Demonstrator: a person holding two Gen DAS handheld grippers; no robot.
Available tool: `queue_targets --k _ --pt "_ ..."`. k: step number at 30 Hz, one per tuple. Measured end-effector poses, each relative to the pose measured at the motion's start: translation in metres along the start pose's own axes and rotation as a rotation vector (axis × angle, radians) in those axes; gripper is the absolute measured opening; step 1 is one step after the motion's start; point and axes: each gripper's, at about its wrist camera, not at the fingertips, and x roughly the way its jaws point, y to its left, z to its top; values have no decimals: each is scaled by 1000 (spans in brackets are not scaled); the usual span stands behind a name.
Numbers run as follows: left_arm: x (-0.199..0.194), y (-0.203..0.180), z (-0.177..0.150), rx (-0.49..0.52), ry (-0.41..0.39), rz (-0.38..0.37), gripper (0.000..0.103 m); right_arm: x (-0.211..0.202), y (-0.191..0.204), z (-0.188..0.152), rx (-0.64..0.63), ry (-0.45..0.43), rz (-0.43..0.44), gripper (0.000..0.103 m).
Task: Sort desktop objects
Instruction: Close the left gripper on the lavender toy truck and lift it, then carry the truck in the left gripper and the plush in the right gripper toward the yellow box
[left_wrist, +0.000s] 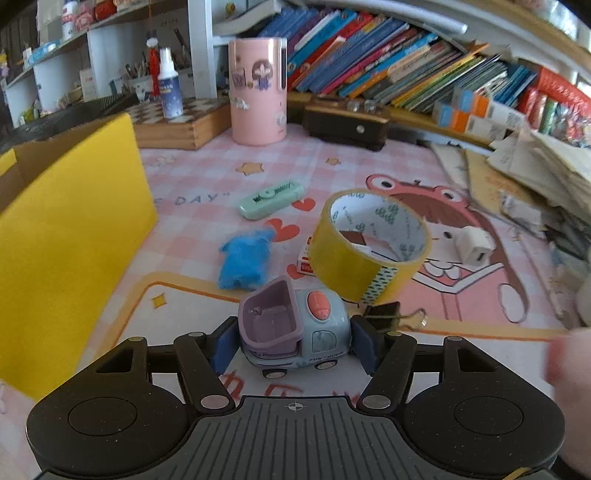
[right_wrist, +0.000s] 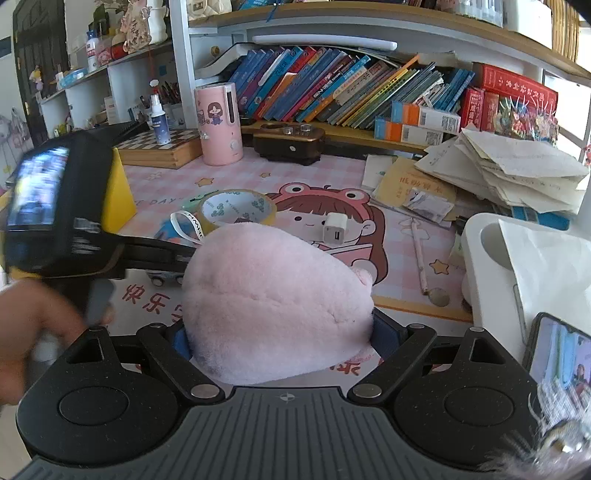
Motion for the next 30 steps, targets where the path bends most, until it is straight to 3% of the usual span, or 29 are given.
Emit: queue_targets --k 7,19,30 --pt "-43 15 -10 20 -27 -32 64 4 5 -3 19 42 18 88" --pt "-94 59 -46 -66 0 -39 64 -4 31 -11 -4 82 55 88" --pt "-122 106 -72 -74 -16 -89 64 -37 80 -26 3 60 -4 88"
